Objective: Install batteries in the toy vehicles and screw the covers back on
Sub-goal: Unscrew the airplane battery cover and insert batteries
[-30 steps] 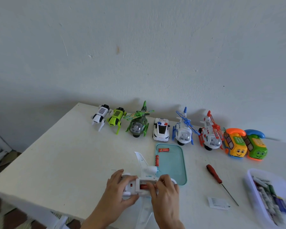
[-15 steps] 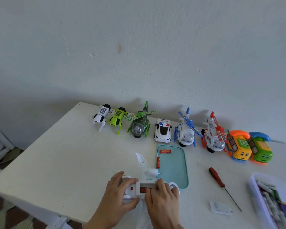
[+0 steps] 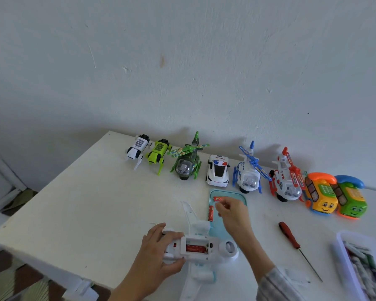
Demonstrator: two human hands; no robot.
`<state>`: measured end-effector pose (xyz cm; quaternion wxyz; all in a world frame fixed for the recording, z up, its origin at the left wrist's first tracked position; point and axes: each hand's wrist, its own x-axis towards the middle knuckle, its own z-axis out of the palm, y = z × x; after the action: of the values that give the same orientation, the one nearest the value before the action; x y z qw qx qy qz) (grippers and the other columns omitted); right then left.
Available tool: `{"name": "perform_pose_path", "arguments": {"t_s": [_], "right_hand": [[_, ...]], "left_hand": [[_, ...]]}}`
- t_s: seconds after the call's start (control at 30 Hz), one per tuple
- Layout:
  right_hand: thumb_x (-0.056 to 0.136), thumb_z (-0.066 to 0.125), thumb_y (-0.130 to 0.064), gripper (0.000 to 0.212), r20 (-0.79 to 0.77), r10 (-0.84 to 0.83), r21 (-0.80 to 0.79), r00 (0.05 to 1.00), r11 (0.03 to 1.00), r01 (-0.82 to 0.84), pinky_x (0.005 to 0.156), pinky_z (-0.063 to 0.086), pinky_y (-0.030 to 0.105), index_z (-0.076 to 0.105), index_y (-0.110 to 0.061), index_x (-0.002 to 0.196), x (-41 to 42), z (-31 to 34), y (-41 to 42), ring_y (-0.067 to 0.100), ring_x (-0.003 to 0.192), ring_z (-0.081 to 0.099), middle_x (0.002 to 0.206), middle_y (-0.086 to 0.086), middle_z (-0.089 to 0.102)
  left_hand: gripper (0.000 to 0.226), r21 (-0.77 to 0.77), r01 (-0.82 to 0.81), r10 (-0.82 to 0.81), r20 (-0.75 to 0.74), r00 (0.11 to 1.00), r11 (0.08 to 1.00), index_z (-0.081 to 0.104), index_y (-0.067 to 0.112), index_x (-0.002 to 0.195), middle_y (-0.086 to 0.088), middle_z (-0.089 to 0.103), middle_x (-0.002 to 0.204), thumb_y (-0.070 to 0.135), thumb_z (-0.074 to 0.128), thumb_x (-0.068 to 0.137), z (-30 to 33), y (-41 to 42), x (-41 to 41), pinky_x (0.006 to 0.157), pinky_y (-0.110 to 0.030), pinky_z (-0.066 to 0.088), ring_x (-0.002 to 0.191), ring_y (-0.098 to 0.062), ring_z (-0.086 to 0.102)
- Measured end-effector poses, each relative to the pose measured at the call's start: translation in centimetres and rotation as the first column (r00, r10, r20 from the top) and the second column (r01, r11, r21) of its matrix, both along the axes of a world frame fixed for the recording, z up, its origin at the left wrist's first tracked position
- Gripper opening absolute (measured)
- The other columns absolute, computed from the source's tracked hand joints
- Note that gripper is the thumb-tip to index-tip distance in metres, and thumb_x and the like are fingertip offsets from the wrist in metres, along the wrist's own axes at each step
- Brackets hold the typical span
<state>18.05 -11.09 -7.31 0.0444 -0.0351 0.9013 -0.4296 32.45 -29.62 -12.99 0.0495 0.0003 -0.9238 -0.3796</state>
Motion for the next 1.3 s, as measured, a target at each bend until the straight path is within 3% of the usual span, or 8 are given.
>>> {"name": "perform_pose_path", "arguments": {"t_s": [0.17,0.3,0.47,0.57,0.77,0.9,1.07,1.3], "right_hand": [[0.087,0.066,-0.027,0.038,0.142,0.100,0.180,0.985,0.976,-0.125,0.051,0.039,0.019,0.056,-0.013,0.121,-1.8,-1.8,-0.4,0.008,0.061,0.051,0.099,0.002,0.060],[0.079,0.076,-0.018,0.032,0.184,0.159,0.203,0.970,0.959,-0.195,0.060,0.049,0.024,0.062,-0.012,0.107,-1.7,-1.9,-0.9,0.014,0.065,0.057,0.085,0.003,0.059],[0.075,0.071,0.002,0.028,0.237,0.115,0.088,0.965,0.986,-0.139,0.045,0.049,0.024,0.050,-0.012,0.088,-1.3,-1.3,0.1,0.018,0.054,0.059,0.080,0.014,0.062],[0.070,0.074,0.001,0.031,0.148,0.066,0.050,0.987,0.996,-0.075,0.055,0.051,0.031,0.048,-0.012,0.082,-0.4,-0.1,1.2,0.020,0.061,0.057,0.082,0.015,0.065],[0.071,0.075,0.001,0.024,-0.034,0.171,-0.099,0.985,0.980,-0.173,0.050,0.045,0.014,0.061,-0.017,0.078,4.3,3.2,2.6,0.001,0.053,0.058,0.064,-0.002,0.067],[0.068,0.071,-0.002,0.025,-0.127,0.322,0.036,0.938,0.947,-0.321,0.050,0.038,0.011,0.056,-0.020,0.057,7.1,1.8,2.1,0.002,0.052,0.052,0.055,-0.011,0.054],[0.068,0.069,-0.011,0.012,-0.287,0.479,0.308,0.830,0.866,-0.393,0.056,0.039,0.019,0.063,-0.021,0.066,7.1,-0.7,1.6,0.004,0.063,0.047,0.064,-0.012,0.054],[0.052,0.079,-0.013,0.028,-0.452,0.541,0.359,0.710,0.838,-0.410,0.043,0.035,0.016,0.054,-0.024,0.059,6.4,-2.1,1.5,0.005,0.062,0.044,0.056,-0.014,0.054]], "left_hand": [[0.055,-0.040,-0.015,0.015,0.021,1.000,0.999,0.024,0.079,0.111,0.024,0.042,0.125,0.067,0.055,0.067,-0.1,0.0,-0.1,0.110,-0.044,0.025,0.125,0.023,0.003],[0.041,-0.042,-0.026,0.028,0.050,0.998,0.999,0.038,0.066,0.104,0.022,0.041,0.126,0.068,0.051,0.066,0.2,0.1,-0.1,0.112,-0.049,0.021,0.127,0.016,0.008],[0.045,-0.049,-0.021,0.024,0.061,0.998,0.999,0.038,0.058,0.107,0.028,0.036,0.124,0.069,0.048,0.065,0.6,0.1,-0.1,0.112,-0.048,0.021,0.130,0.009,0.013],[0.046,-0.049,-0.019,0.022,0.068,0.997,0.999,0.038,0.058,0.108,0.036,0.027,0.122,0.070,0.047,0.065,0.6,0.1,0.0,0.112,-0.048,0.020,0.130,0.009,0.013],[0.043,-0.042,-0.030,0.034,0.096,0.995,0.999,0.040,0.057,0.104,0.033,0.032,0.121,0.071,0.044,0.064,1.0,0.2,-0.1,0.115,-0.048,0.013,0.128,0.011,0.012],[0.043,-0.047,-0.035,0.040,0.099,0.994,0.998,0.040,0.057,0.103,0.030,0.036,0.122,0.071,0.044,0.063,1.2,0.2,-0.1,0.115,-0.050,0.014,0.128,0.009,0.013],[0.047,-0.063,-0.039,0.046,0.106,0.993,0.997,0.038,0.057,0.107,0.026,0.038,0.123,0.072,0.043,0.063,1.3,0.3,-0.1,0.115,-0.050,0.014,0.129,0.008,0.013],[0.054,-0.079,-0.045,0.055,0.128,0.990,0.996,0.037,0.053,0.113,0.024,0.039,0.125,0.073,0.041,0.063,1.6,0.4,-0.2,0.117,-0.050,0.011,0.133,0.003,0.016]]}}
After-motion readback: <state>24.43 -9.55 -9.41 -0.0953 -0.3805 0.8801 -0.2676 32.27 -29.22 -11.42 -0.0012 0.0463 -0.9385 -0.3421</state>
